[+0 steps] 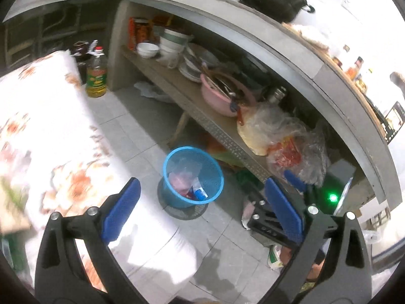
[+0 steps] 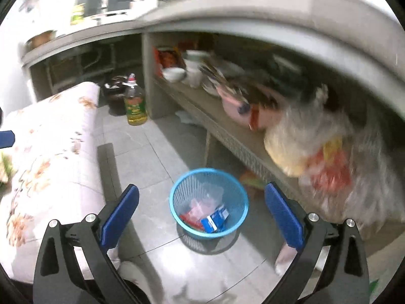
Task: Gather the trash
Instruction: 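Move both tools back to the table toward the red can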
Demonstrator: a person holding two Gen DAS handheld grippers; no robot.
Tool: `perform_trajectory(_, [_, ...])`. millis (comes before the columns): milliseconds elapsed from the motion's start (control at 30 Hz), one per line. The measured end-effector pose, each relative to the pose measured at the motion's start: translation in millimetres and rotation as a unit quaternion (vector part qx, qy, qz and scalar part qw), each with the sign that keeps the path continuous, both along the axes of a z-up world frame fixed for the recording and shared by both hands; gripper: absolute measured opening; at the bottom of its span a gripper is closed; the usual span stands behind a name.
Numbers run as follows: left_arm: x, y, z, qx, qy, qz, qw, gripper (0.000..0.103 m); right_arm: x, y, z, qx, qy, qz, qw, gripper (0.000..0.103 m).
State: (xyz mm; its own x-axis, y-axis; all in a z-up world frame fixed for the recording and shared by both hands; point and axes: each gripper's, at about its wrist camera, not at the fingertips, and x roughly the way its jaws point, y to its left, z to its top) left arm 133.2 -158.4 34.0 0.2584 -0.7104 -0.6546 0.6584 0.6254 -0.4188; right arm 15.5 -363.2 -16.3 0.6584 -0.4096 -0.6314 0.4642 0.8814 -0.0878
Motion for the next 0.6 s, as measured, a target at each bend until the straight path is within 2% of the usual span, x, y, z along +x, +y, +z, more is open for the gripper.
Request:
perform_trajectory(67, [-2.5, 19.8, -1.8, -0.018, 0.01, 0.006, 0.9998, 0.095, 0.3, 17.1, 9.8, -0.02, 0.0, 0.019, 1.0, 0.097])
perform_trajectory(200, [-4.5, 61.7, -3.9, -0.064, 0.04, 0.02, 0.9969, 0.095, 2.2, 48.2, 22.8, -0.025, 0.008, 0.064, 0.998, 0.097])
perform_trajectory(400, [-15.7, 119.5, -3.0, -0.094, 0.027, 0.059, 0.9935, 0.095, 1.3, 88.5, 41.7, -0.028, -0.001, 0.113, 0.993, 0.097])
perform_trajectory(500, [-21.6, 149.5, -6.0, -0.118, 0.033, 0.082, 0.9891, 0.095, 6.5, 102.8, 42.7, -0.017, 0.012, 0.13, 0.991, 0.097])
perform_trajectory(600, [-28.0, 179.8, -7.4, -0.115, 0.032, 0.117, 0.9859, 0.095, 9.3, 118.6, 44.8, -0.01, 0.017, 0.146, 0.989, 0.097])
